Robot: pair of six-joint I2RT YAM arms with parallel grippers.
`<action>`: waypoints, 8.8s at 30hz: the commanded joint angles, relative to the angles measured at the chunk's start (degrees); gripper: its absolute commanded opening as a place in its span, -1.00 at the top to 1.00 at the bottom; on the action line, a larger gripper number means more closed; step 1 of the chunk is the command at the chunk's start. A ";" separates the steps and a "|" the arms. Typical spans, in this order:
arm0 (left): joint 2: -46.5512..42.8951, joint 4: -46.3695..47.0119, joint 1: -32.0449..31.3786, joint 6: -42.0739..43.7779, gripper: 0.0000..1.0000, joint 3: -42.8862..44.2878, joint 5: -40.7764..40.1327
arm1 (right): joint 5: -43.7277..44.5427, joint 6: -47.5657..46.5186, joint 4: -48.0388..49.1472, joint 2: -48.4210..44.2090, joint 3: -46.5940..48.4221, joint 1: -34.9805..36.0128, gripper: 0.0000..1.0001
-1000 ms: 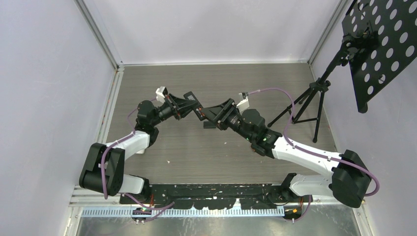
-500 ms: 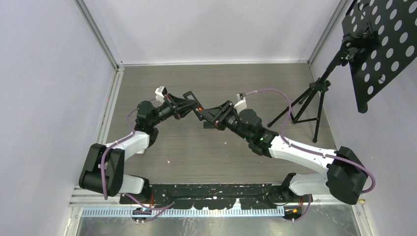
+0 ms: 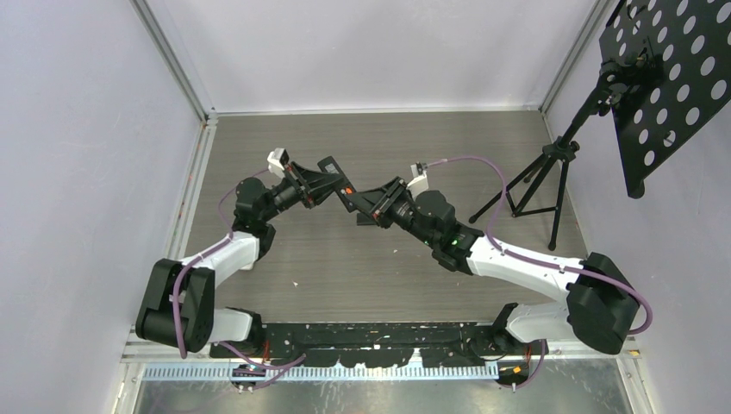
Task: Load the batteries into the remote control
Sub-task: Load the battery into the remote control, then pick up the battery cover at the center of the board, then load the battery cover into the remote control.
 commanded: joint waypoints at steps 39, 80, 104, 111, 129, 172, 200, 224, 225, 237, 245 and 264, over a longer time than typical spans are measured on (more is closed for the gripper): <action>-18.45 -49.56 12.77 42.77 1.00 0.48 -3.92 | -7.92 -66.58 -36.95 13.26 16.79 -11.06 -0.70; -13.99 -49.18 13.50 43.00 1.00 3.63 0.12 | -7.97 -93.58 -56.45 48.52 46.69 -10.89 -0.57; -13.95 -45.66 13.50 42.43 1.00 1.32 0.91 | -9.41 -85.44 -56.09 41.19 41.41 -12.56 0.25; -13.28 -39.83 12.19 41.28 1.00 -1.12 -0.97 | -9.75 -80.32 -50.55 31.88 33.48 -12.34 0.24; -4.24 -16.62 -4.56 41.68 1.00 -6.96 -16.39 | -8.66 -60.51 -41.50 9.52 19.20 -2.84 0.18; -7.34 -24.37 -6.85 32.11 1.00 -4.24 -18.71 | -13.96 -52.87 -37.62 16.02 19.94 1.18 0.14; -6.98 -20.19 -6.81 25.77 1.00 -3.92 -13.39 | -14.50 -51.02 -40.69 20.04 22.86 1.16 0.04; -6.38 -15.95 -6.79 19.46 1.00 -3.66 -7.02 | -10.75 -50.87 -48.52 22.81 29.88 1.16 -0.12; -6.31 -15.84 -6.80 19.27 1.00 -3.58 -7.00 | -10.74 -50.73 -48.92 22.58 30.02 1.16 -0.12; -4.85 -15.54 -6.81 19.25 1.00 -3.26 -7.41 | -11.19 -48.98 -49.55 19.53 29.65 1.20 -0.34; -5.40 -16.25 -6.81 19.94 1.00 -3.52 -7.86 | -14.17 -45.97 -47.27 16.16 27.80 -0.56 -0.68; -7.62 -14.82 -6.72 17.50 1.00 -2.66 -9.02 | -15.33 -3.09 2.57 2.00 -5.37 -7.54 -0.77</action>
